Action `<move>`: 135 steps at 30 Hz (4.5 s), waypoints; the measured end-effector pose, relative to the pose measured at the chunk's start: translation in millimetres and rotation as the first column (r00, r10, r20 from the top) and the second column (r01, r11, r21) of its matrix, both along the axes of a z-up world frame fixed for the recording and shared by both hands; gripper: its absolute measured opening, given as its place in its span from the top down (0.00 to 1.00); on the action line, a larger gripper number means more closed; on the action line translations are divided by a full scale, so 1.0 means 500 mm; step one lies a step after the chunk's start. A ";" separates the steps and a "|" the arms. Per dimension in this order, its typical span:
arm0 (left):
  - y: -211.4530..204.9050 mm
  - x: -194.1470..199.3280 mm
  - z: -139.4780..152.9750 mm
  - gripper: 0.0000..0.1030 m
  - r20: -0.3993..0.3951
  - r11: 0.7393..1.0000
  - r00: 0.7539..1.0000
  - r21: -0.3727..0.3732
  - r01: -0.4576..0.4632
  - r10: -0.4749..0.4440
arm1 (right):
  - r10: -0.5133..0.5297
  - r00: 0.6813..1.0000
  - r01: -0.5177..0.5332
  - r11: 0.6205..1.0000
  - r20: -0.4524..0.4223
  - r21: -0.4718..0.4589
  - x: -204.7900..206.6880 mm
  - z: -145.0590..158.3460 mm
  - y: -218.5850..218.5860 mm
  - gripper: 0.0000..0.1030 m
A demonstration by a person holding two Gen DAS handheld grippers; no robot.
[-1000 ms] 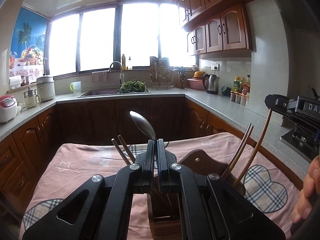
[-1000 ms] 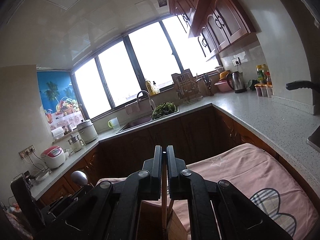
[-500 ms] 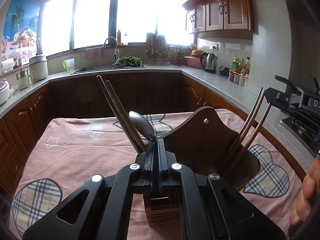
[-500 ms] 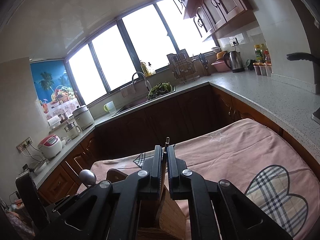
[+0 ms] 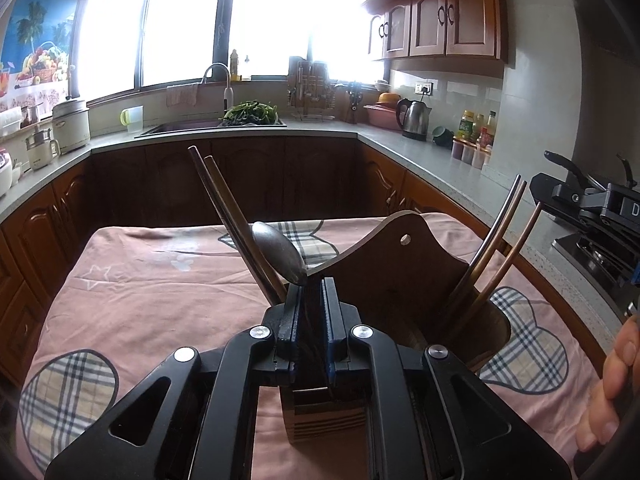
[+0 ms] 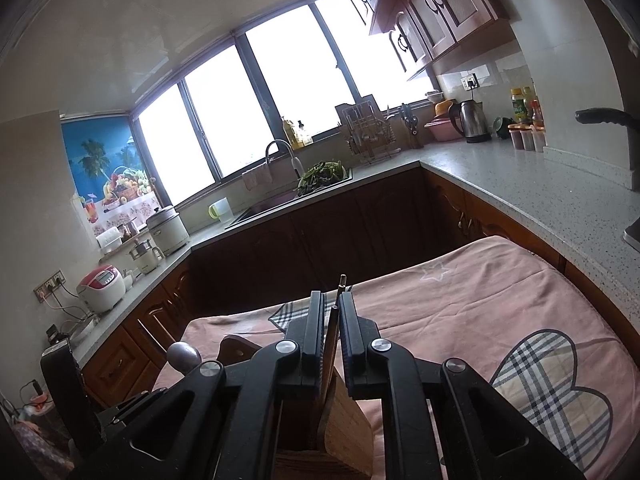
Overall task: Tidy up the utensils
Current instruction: 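Lower the spoon and chopstick into the holder and open both tools, then move both tools back over the remaining utensils on the cloth, then close the left tool on a wooden chopstick while the right tool grasps a metal fork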
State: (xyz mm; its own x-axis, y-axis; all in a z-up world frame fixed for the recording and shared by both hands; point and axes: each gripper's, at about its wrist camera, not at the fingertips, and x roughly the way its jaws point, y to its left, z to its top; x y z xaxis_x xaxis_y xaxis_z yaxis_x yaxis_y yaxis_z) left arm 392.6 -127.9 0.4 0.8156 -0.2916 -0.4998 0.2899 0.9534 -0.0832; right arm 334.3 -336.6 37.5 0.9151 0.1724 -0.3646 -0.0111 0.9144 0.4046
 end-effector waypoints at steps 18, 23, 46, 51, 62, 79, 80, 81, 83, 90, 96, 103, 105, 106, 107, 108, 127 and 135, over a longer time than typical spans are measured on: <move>0.029 -0.104 0.056 0.32 0.067 0.999 0.998 -0.047 0.017 -0.014 | -0.029 0.999 0.027 0.998 0.044 0.059 -0.117 0.025 -0.046 0.28; 0.064 -0.149 0.064 0.23 0.052 0.996 0.999 -0.085 0.002 0.002 | -0.022 0.999 0.019 0.998 0.041 0.067 -0.162 0.022 -0.044 0.24; 0.202 -0.354 -0.021 0.16 -0.150 0.976 0.986 -0.192 -0.104 0.075 | 0.030 0.995 -0.024 0.998 -0.094 0.064 -0.372 -0.073 -0.001 0.19; 0.207 -0.384 -0.037 0.16 -0.162 0.977 0.984 -0.184 -0.107 0.078 | 0.045 0.992 -0.038 0.998 -0.119 0.058 -0.398 -0.096 0.016 0.19; 0.213 -0.422 -0.076 0.16 -0.212 0.976 0.974 -0.184 -0.116 0.076 | 0.062 0.983 -0.059 0.998 -0.170 0.025 -0.448 -0.140 0.038 0.19; 0.174 -0.401 -0.096 0.16 -0.249 0.986 0.967 -0.139 -0.090 0.053 | 0.023 0.973 -0.021 1.000 -0.229 0.009 -0.445 -0.184 0.013 0.19; 0.168 -0.396 -0.097 0.16 -0.255 0.987 0.966 -0.133 -0.085 0.049 | 0.019 0.972 -0.018 1.000 -0.234 0.004 -0.442 -0.186 0.011 0.19; 0.162 -0.390 -0.098 0.16 -0.259 0.989 0.965 -0.126 -0.081 0.046 | 0.014 0.971 -0.014 1.000 -0.239 -0.001 -0.439 -0.188 0.010 0.19; 0.150 -0.380 -0.099 0.16 -0.263 0.991 0.964 -0.112 -0.071 0.039 | 0.005 0.968 -0.007 1.000 -0.250 -0.009 -0.430 -0.193 0.006 0.19; 0.102 -0.334 -0.101 0.16 -0.289 0.998 0.957 -0.061 -0.030 0.011 | -0.012 0.956 0.009 1.000 -0.294 -0.013 -0.397 -0.212 -0.006 0.19; 0.067 -0.287 -0.110 0.16 -0.319 1.000 0.948 -0.025 -0.004 -0.005 | -0.024 0.937 0.016 0.999 -0.349 -0.028 -0.360 -0.237 -0.012 0.19; 0.025 -0.221 -0.124 0.16 -0.352 1.000 0.936 0.015 0.018 -0.012 | -0.068 0.919 0.053 0.997 -0.389 -0.048 -0.310 -0.259 -0.027 0.21; 0.008 -0.201 -0.131 0.16 -0.361 0.999 0.932 0.028 0.031 -0.018 | -0.079 0.911 0.062 0.997 -0.406 -0.055 -0.294 -0.266 -0.034 0.31; -0.002 -0.192 -0.135 0.16 -0.365 0.999 0.931 0.039 0.038 -0.021 | -0.083 0.906 0.067 0.996 -0.415 -0.053 -0.287 -0.272 -0.038 0.33; -0.012 -0.183 -0.140 0.16 -0.368 0.998 0.929 0.048 0.045 -0.024 | -0.087 0.901 0.072 0.996 -0.424 -0.053 -0.280 -0.276 -0.042 0.36; -0.023 -0.174 -0.145 0.16 -0.373 0.997 0.928 0.057 0.053 -0.028 | -0.092 0.896 0.076 0.996 -0.435 -0.054 -0.274 -0.281 -0.045 0.39; -0.121 -0.127 -0.214 0.91 -0.424 0.967 0.903 0.187 0.171 -0.078 | -0.091 0.877 0.056 0.995 -0.472 -0.088 -0.236 -0.309 -0.043 0.77; -0.084 -0.147 -0.175 0.95 -0.402 0.984 0.909 0.087 0.158 -0.110 | -0.060 0.903 0.039 0.998 -0.425 -0.058 -0.255 -0.270 -0.043 0.78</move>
State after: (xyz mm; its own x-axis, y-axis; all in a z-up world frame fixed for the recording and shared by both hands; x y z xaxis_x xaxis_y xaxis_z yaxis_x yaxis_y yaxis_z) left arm 319.0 -170.1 -87.3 0.5025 -0.3053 -0.8089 0.3820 0.9177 -0.1090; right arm 206.7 -358.2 -97.7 0.6777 0.1040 -0.7279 0.1984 0.9274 0.3172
